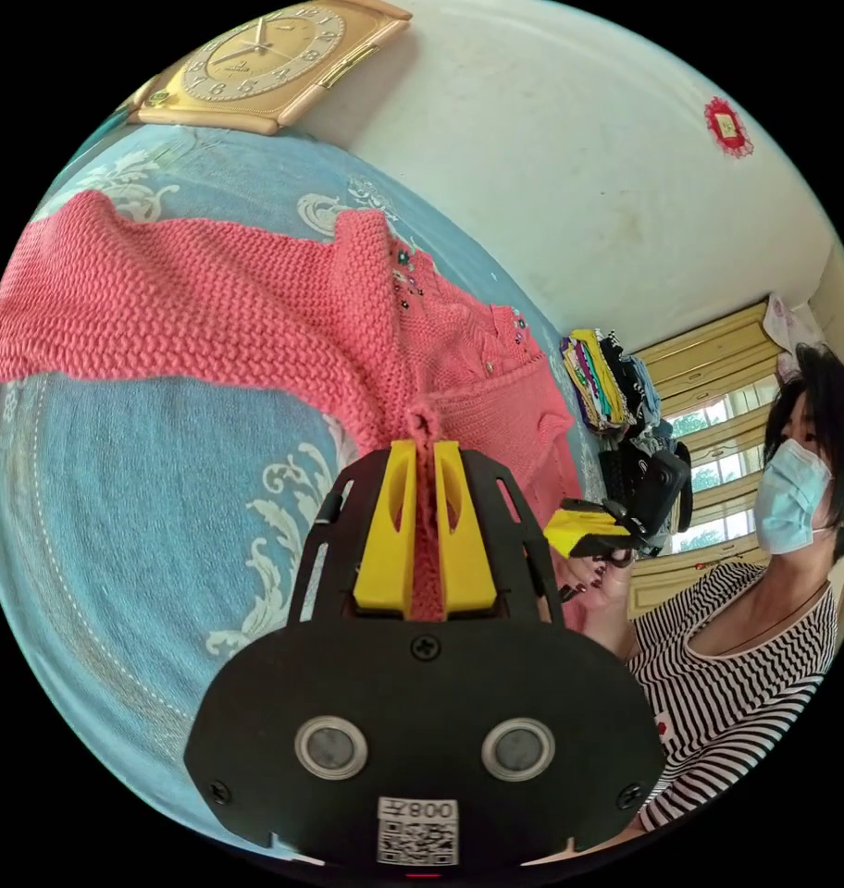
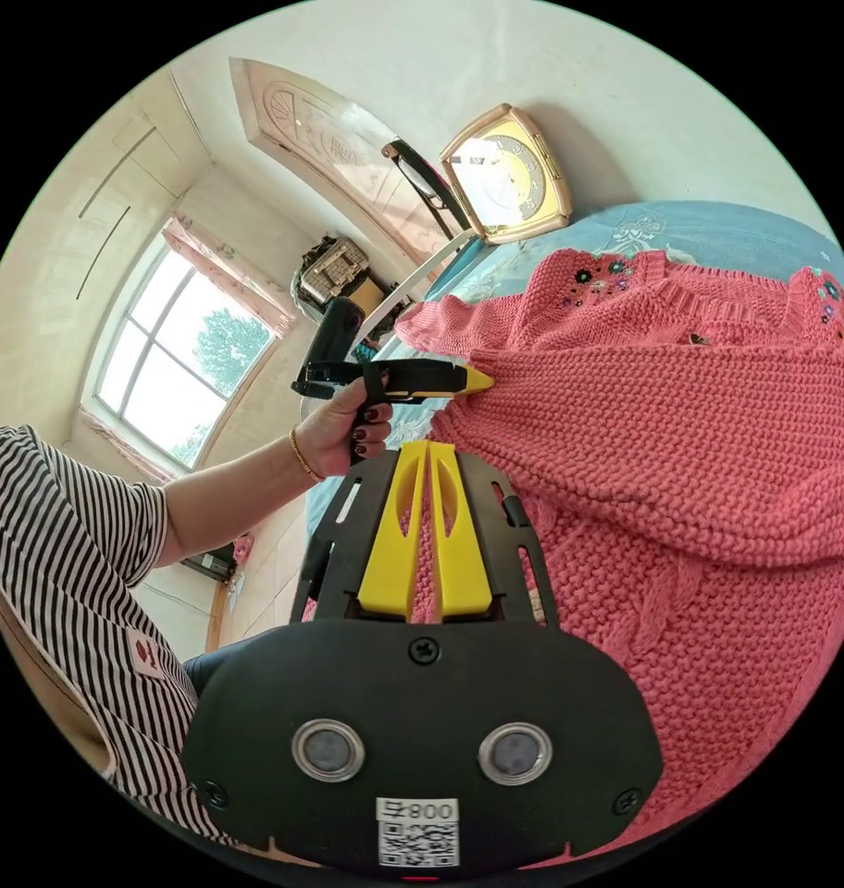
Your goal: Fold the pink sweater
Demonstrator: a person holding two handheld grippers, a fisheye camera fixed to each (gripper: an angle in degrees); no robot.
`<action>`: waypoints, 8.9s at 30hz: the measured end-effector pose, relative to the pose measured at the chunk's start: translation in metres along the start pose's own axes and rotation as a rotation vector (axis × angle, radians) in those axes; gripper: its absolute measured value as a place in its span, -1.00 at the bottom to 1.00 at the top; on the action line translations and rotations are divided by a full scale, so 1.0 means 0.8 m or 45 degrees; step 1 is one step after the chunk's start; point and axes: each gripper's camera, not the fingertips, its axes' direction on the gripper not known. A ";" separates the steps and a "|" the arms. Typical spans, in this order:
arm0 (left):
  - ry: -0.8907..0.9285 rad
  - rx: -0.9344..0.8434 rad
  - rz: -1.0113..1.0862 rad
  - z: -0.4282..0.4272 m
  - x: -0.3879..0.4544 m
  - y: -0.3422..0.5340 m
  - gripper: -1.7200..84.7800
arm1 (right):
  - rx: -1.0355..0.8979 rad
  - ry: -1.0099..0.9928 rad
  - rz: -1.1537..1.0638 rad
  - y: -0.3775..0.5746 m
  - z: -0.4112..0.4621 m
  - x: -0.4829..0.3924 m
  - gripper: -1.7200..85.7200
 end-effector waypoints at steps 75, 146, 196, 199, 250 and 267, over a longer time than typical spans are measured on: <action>-0.096 -0.268 0.974 0.174 0.334 0.062 -0.95 | 0.152 0.994 0.553 -0.015 -0.182 0.059 -0.96; -0.395 0.287 0.397 -0.370 -0.011 0.238 -0.90 | 0.031 -0.572 0.456 -0.332 0.055 0.168 -0.73; -0.345 -0.028 1.133 0.228 0.245 0.339 -0.90 | 0.425 0.307 0.439 -0.026 -0.306 0.066 -0.90; -0.393 -0.065 1.199 0.255 0.258 0.338 -0.90 | 0.447 0.326 0.494 -0.003 -0.303 0.073 -0.91; -0.927 0.095 0.361 0.095 0.097 0.060 -0.95 | 0.100 0.471 0.513 0.046 -0.248 0.074 -0.96; -0.584 0.202 0.267 -0.029 0.073 0.131 -0.95 | 0.148 0.467 0.469 0.071 -0.260 0.068 -0.96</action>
